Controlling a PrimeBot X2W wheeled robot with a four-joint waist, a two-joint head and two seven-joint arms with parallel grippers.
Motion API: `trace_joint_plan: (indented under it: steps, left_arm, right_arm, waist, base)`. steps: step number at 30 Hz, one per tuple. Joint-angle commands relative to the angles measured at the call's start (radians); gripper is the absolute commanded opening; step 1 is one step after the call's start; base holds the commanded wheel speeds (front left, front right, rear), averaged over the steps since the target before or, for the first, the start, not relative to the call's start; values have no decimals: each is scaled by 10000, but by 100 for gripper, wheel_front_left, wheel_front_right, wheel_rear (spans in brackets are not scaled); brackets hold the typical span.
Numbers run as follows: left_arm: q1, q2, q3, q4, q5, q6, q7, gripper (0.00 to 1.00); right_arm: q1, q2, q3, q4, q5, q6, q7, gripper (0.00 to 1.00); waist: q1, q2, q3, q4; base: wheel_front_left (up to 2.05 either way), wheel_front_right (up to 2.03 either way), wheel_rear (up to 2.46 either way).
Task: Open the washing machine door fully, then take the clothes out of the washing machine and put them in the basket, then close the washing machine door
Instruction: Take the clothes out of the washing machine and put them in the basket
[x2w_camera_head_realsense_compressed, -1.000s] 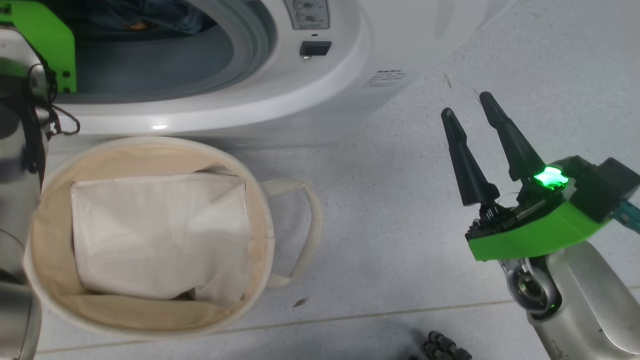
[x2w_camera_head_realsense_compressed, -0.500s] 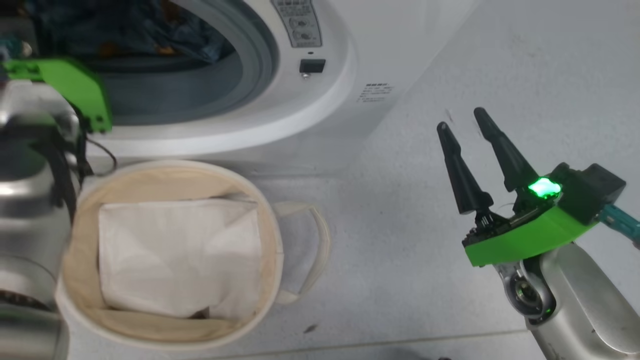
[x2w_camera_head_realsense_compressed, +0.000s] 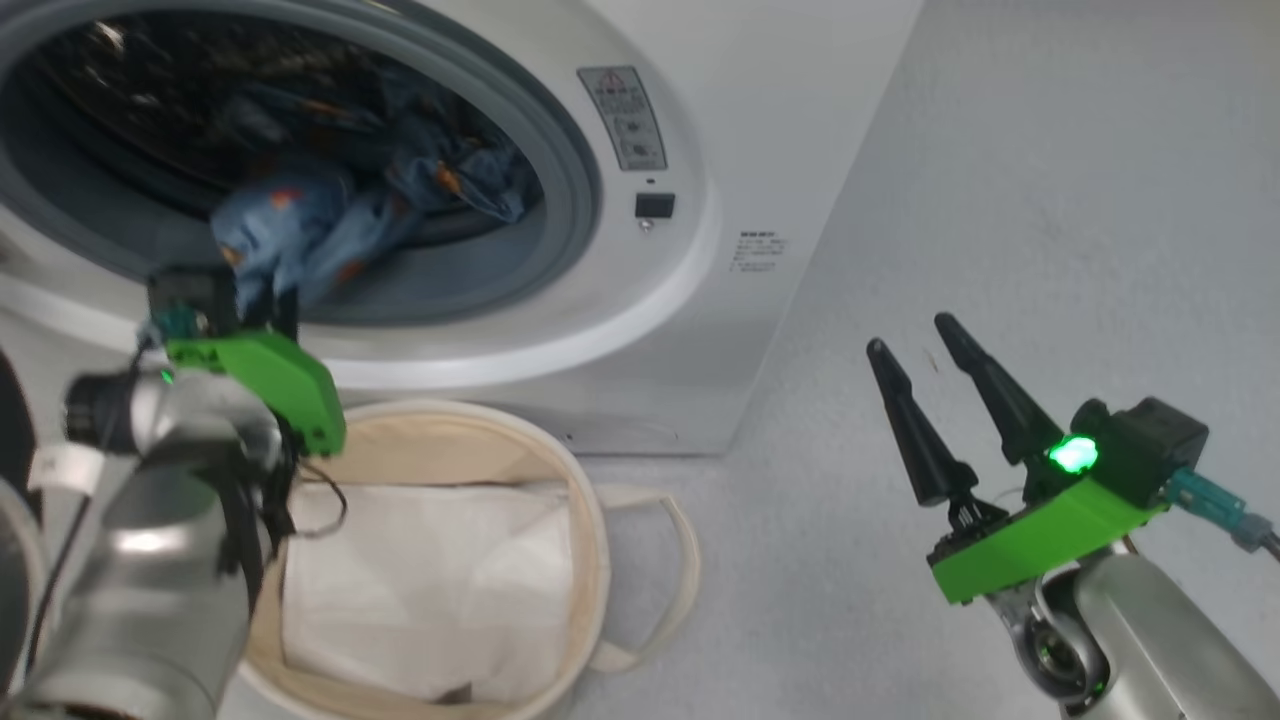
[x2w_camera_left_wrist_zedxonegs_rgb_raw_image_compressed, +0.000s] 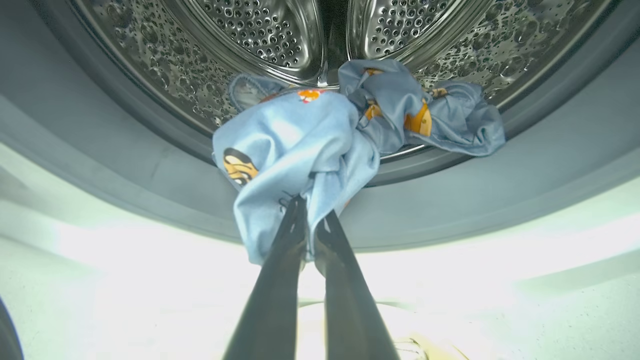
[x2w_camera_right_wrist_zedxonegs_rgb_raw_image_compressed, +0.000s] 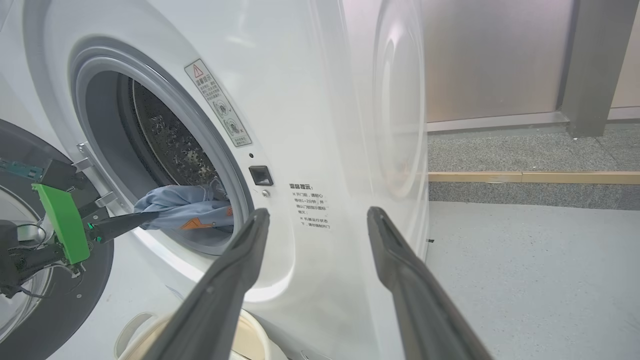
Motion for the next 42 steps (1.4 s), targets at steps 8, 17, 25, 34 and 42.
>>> trace_joint_plan:
  steps: [8,17,25,34,42]
  left_arm:
    - [1350,64,87,-454,-239,-557,-138,0]
    - [2802,-30,-321,-1603,-464,-947,728,0]
    - [4791,820,-607,-5247,-1079,-952,3012,0]
    - [6902,1828,-258,-8045,-1706,599,5178,0]
    - [6179,1118,-232,-5878,-1786,279,4159,0]
  right_arm:
    - [530,-270,321,15,226,8,-122,100]
    - [889,-419,461,206,375,8,-122,100]
    - [1033,-503,499,249,451,8,-122,100]
    - [789,-464,527,121,438,8,-122,100]
    - [517,-432,465,-2,379,8,-122,100]
  waist:
    - [0,0,-1479,451]
    - [0,0,-2380,759]
    - [0,0,-2638,965]
    - [0,0,-2292,830]
    - [0,0,-1711,666]
  base:
    - [0,0,0]
    - [0,0,0]
    - [0,0,0]
    - [0,0,0]
    - [0,0,0]
